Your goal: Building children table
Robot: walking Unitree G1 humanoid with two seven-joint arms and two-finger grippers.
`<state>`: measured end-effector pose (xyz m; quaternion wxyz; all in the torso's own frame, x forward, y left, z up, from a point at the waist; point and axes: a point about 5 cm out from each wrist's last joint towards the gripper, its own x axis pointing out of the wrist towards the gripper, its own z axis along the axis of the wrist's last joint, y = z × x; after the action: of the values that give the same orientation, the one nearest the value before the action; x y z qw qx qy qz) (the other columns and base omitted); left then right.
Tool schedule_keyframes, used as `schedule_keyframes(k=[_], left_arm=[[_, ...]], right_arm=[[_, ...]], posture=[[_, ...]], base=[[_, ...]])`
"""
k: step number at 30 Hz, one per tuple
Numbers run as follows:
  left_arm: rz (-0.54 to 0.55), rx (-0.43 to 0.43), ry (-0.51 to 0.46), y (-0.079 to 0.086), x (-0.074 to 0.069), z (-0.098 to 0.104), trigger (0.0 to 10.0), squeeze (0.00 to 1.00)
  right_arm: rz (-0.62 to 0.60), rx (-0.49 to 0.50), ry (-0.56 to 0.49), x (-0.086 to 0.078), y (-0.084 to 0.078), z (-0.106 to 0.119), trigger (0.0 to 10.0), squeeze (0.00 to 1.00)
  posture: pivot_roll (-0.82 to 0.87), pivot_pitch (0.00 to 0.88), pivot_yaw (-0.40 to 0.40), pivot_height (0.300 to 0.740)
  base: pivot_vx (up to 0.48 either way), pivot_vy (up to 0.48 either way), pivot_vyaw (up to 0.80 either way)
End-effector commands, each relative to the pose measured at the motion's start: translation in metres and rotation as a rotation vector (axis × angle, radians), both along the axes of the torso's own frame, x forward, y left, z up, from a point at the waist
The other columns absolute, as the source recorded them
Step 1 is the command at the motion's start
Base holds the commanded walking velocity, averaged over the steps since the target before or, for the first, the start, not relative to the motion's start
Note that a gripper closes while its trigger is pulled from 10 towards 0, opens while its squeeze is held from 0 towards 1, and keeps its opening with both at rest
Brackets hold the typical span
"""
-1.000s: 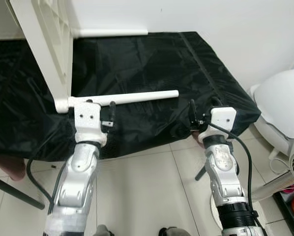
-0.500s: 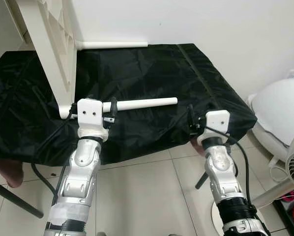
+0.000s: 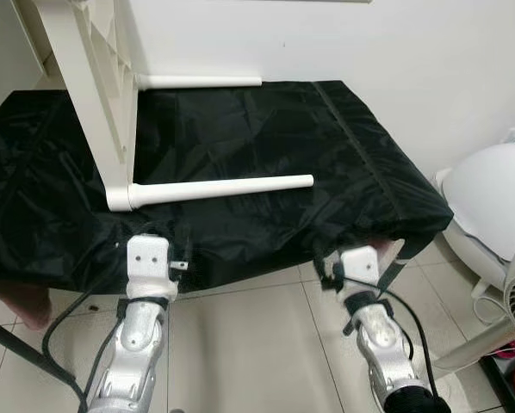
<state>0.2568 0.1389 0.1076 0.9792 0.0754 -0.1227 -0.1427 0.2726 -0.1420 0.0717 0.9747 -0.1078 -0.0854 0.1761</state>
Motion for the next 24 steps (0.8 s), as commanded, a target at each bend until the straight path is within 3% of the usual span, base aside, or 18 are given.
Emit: schedule_keyframes(k=[1,7,18,19,20,22,24], left_arm=[[-0.144,0.041,0.008,-0.010,-0.004,-0.001,10.0,0.00],[-0.111,-0.001,-0.015,-0.009,0.002,0.007,10.0,0.00],[-0.099,-0.014,-0.018,-0.009,0.001,0.004,10.0,0.00],[-0.064,-0.017,0.001,-0.009,0.006,0.006,10.0,0.00],[-0.064,-0.017,0.001,-0.009,0.006,0.006,10.0,0.00],[0.023,-0.029,0.018,-0.011,0.015,0.018,10.0,0.00],[0.059,-0.057,0.025,-0.011,0.018,0.023,10.0,0.00]], right_arm=[[0.020,0.005,-0.006,0.000,0.000,0.001,10.0,0.00],[-0.009,0.032,-0.037,0.007,-0.004,0.011,10.0,0.00],[-0.031,0.073,-0.065,0.008,-0.007,0.014,10.0,0.00],[-0.116,0.124,-0.065,0.013,-0.014,0.020,10.0,0.00],[-0.116,0.124,-0.065,0.013,-0.014,0.020,10.0,0.00],[-0.311,0.192,-0.076,0.024,-0.029,0.032,10.0,0.00],[-0.369,0.222,-0.083,0.026,-0.033,0.038,10.0,0.00]], posture=[[-0.12,0.011,0.024,0.740],[-0.13,0.015,0.026,0.740],[-0.13,0.027,0.019,0.740],[-0.12,0.029,0.016,0.740],[-0.12,0.029,0.016,0.740],[-0.12,0.032,0.015,0.740],[-0.12,0.032,0.015,0.740]], base=[[0.000,0.000,0.00],[0.000,0.000,0.00],[0.000,0.000,0.00],[0.000,0.000,0.00],[0.000,0.000,0.00],[0.000,0.000,0.00],[0.000,0.000,0.00]])
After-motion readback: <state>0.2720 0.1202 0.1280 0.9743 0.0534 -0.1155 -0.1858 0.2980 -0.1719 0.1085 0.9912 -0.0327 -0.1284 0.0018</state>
